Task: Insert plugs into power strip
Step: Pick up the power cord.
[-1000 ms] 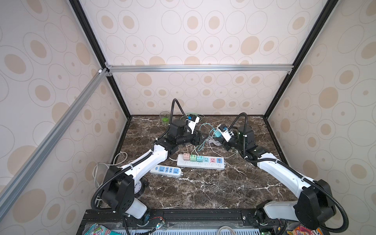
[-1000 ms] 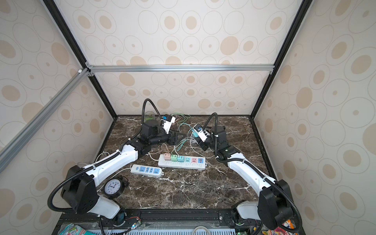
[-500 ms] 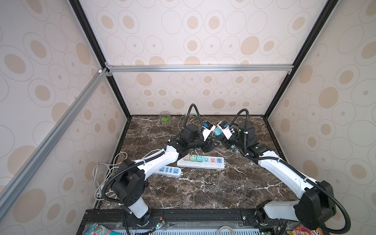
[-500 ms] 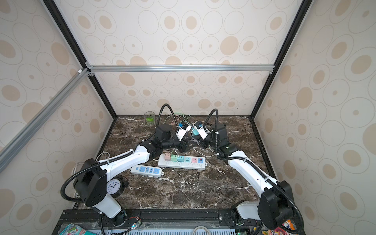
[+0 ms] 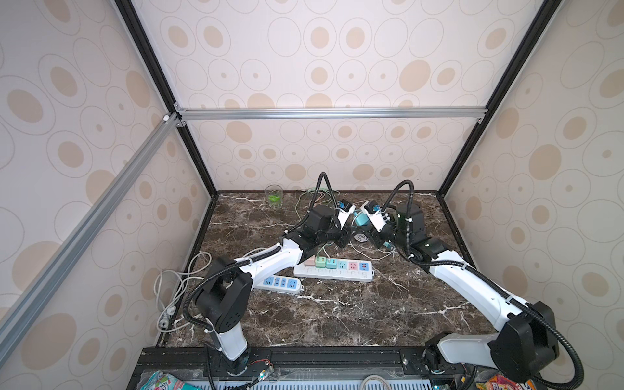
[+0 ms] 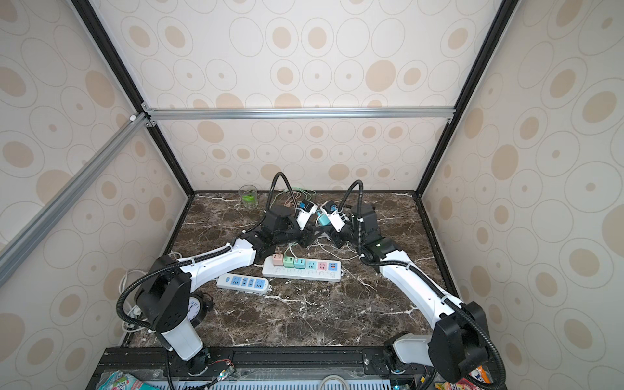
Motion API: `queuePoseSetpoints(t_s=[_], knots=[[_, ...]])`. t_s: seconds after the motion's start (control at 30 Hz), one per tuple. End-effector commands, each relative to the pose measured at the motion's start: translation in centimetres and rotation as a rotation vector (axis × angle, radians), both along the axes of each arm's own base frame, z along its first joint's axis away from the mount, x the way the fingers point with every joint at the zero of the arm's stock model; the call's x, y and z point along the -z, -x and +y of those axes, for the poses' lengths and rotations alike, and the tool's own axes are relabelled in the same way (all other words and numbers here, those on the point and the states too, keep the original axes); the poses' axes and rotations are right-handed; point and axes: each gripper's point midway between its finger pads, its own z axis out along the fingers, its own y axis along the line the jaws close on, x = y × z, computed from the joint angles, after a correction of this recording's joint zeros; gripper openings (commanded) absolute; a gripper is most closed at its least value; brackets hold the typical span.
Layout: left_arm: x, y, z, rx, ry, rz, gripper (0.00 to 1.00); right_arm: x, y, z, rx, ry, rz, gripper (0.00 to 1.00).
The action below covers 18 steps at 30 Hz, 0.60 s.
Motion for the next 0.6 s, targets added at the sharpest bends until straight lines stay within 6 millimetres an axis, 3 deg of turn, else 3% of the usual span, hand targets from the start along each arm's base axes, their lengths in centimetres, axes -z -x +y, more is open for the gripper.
queuePoseSetpoints(t_s=[0.0,0.07,0.27,0.4,0.57], knots=[[-5.1,-0.3,-0.7,0.013,0.124,-0.124,0.18,-1.5,0.1,0.4,-0.013,-0.027,-0.044,0.00],[-6.0,0.1,-0.2,0.010,0.150,-0.142,0.00,-1.1,-0.6,-0.1,0.031,-0.016,-0.053,0.00],[-8.6,3.8,0.6,0.106,0.223,-0.152,0.00,1.3,-3.1,-2.1,0.187,0.063,-0.027,0.00],[-11.3,7.6,-0.3,0.277,0.327,-0.125,0.00,3.0,-2.8,-0.4,0.096,0.049,0.021,0.00],[-15.5,11.9,-1.6,0.477,0.437,-0.172,0.00,2.6,-4.2,0.3,0.103,-0.006,-0.005,0.00]])
